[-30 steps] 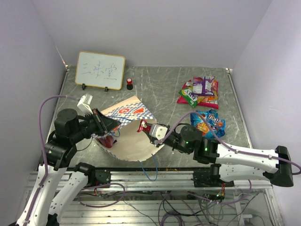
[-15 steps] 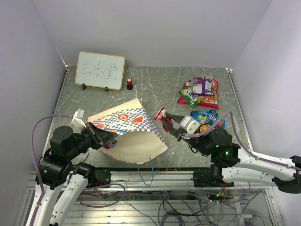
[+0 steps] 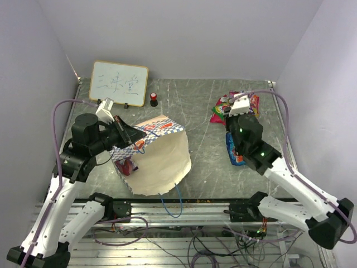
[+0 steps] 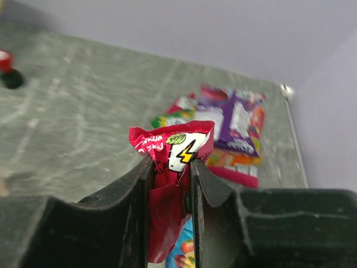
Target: Take the snacks out of the paper bag
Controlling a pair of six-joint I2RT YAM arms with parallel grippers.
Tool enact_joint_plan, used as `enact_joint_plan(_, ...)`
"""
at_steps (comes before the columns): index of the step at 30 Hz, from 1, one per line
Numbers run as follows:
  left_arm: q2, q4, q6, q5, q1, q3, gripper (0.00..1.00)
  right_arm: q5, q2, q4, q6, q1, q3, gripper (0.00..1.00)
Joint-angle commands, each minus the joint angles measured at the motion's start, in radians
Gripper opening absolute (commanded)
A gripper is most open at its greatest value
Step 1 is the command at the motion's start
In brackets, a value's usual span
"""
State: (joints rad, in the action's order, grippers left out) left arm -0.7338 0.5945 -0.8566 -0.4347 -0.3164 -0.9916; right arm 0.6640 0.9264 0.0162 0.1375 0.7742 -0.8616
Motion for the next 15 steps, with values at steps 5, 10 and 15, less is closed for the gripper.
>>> enact_joint_plan(5,-0.007,-0.115,0.110,-0.067,-0.006,-0.022,0.07,-0.137,0.170,0.118,-0.186,-0.328,-0.019,0.00)
enact_joint_plan(10,0.002,-0.146,0.123,-0.102,-0.006,-0.003,0.07,-0.207,0.260,0.119,-0.275,-0.421,-0.025,0.00)
enact_joint_plan(15,-0.012,-0.129,0.192,-0.123,-0.006,-0.015,0.07,-0.295,0.363,0.157,-0.340,-0.462,-0.013,0.00)
